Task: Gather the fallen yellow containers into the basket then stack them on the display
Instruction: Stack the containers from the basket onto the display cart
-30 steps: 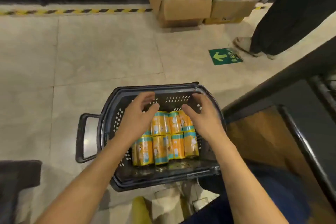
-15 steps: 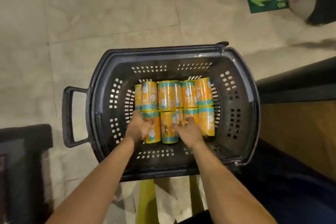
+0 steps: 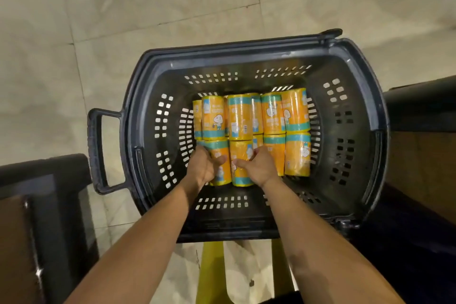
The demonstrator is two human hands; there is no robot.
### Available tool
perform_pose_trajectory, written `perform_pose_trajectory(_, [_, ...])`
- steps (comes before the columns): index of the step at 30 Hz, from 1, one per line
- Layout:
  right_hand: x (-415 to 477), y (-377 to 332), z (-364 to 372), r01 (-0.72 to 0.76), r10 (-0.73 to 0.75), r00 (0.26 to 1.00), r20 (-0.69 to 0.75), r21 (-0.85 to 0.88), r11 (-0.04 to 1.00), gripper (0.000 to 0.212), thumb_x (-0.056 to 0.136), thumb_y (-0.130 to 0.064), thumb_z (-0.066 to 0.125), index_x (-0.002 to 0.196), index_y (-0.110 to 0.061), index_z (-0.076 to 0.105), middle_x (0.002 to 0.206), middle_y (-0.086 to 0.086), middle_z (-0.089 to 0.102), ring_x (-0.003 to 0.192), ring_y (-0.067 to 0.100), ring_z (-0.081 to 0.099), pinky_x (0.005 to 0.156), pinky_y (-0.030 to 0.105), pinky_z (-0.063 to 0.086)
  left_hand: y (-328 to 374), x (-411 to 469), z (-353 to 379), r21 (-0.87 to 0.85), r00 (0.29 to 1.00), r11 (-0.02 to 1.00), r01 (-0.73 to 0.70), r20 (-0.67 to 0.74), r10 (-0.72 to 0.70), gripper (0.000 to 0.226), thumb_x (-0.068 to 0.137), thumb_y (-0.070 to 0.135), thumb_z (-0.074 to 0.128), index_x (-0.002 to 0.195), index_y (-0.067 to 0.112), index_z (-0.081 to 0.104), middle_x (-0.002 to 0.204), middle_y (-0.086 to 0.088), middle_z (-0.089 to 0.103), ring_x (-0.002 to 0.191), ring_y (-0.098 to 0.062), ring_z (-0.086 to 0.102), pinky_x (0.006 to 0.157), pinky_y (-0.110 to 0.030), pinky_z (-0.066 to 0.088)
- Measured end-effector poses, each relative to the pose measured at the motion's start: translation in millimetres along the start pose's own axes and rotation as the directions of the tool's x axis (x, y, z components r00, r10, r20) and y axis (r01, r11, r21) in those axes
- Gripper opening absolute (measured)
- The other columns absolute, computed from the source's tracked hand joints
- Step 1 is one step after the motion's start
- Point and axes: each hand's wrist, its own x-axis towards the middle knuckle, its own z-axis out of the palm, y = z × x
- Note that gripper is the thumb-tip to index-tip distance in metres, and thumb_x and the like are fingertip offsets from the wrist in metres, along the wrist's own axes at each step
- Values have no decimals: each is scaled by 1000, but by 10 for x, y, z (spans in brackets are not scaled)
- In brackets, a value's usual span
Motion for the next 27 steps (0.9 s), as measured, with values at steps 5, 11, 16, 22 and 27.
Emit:
perform_pose_trajectory(5, [-39, 17, -120, -9, 8, 1000, 29, 58, 998, 53, 77, -31, 89, 115, -12, 58, 114, 3, 69, 105, 23, 67, 88, 36, 54, -273, 233, -3, 86, 998, 995, 59, 27, -62, 80, 57, 59, 88, 127, 29, 60, 116, 4, 76, 109, -20, 73, 100, -53, 55])
perform_pose_trajectory(11, [-330, -20, -492, -64, 54, 998, 45, 266, 962, 63, 76, -44, 79, 124, -21, 47, 116, 0, 63, 106, 21, 62, 94, 40, 52, 326, -321, -11, 16, 995, 996, 85, -53, -84, 49, 85, 40, 78, 121, 17, 54, 104, -1, 74, 84, -17, 74, 64, -31, 57])
perform_pose_trajectory(16, [-748, -324, -927, 22, 2, 999, -50, 476, 879, 67, 73, -59, 69, 130, -25, 55, 131, 3, 61, 113, 26, 62, 103, 48, 51, 728, -648, -1, -111, 995, 989, -93, 37, 98, 49, 86, 41, 73, 129, 23, 56, 110, -5, 73, 96, -25, 74, 79, -41, 60])
perform_pose_trajectory(22, [-1462, -686, -1551, 300, -148, 942, -300, 560, 772, 89, 65, -84, 76, 129, -24, 60, 128, 2, 69, 113, 26, 69, 102, 52, 54, 1423, -1399, 242, -159, 913, 914, -373, 113, 393, 40, 89, 44, 69, 118, 20, 59, 109, -3, 72, 93, -20, 72, 69, -32, 56])
perform_pose_trajectory(27, [-2636, -503, -2155, 541, -296, 801, -520, 417, 730, 69, 69, -82, 72, 101, -21, 67, 107, 16, 72, 101, 34, 72, 95, 61, 55, 2050, -2369, 593, -223, 763, 781, -583, 183, 621, 35, 87, 43, 71, 111, 20, 60, 97, -1, 68, 86, -15, 66, 78, -40, 54])
